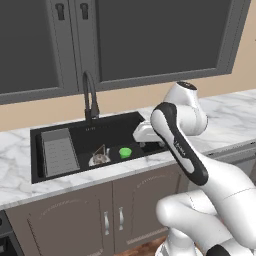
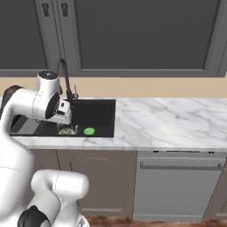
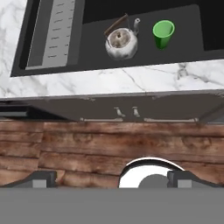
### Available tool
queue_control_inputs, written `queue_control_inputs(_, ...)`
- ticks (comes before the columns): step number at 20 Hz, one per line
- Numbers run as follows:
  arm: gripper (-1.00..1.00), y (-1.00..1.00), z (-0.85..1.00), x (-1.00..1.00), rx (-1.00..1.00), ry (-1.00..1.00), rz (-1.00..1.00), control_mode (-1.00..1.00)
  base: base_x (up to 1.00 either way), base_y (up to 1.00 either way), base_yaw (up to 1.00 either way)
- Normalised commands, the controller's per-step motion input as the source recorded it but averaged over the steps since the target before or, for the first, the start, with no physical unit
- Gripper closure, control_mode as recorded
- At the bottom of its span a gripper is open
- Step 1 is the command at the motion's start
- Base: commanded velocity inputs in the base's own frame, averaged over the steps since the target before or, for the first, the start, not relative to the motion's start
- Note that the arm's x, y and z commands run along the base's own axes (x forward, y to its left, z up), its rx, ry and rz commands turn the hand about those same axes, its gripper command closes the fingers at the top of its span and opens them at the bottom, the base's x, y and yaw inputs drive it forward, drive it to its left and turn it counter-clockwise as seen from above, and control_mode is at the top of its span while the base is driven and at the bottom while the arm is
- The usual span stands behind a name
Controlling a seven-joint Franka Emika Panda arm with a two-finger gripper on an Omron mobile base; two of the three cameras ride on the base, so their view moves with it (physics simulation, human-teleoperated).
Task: Pick the kettle and jug and place them in the sink. Then turn on the water.
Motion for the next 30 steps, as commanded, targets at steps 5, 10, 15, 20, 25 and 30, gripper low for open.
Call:
queue_control_inputs(5,-1.00,0.00,0.00,-0.20,-0.09,0.00,0.03,-1.00,0.00,0.00,0.00)
queue_control_inputs(10,-1.00,0.00,0.00,0.00,0.00,0.00,0.00,-1.00,0.00,0.00,0.00)
queue_control_inputs(15,-1.00,0.00,0.00,0.00,0.00,0.00,0.00,-1.00,0.00,0.00,0.00)
queue_control_inputs(20,-1.00,0.00,0.00,0.00,0.00,0.00,0.00,1.00,-0.06,0.00,0.00)
queue_control_inputs(25,-1.00,0.00,0.00,0.00,0.00,0.00,0.00,1.00,-0.26,-0.16,-0.71)
queue_control_inputs(30,-1.00,0.00,0.00,0.00,0.00,0.00,0.00,1.00,0.00,0.00,-0.97)
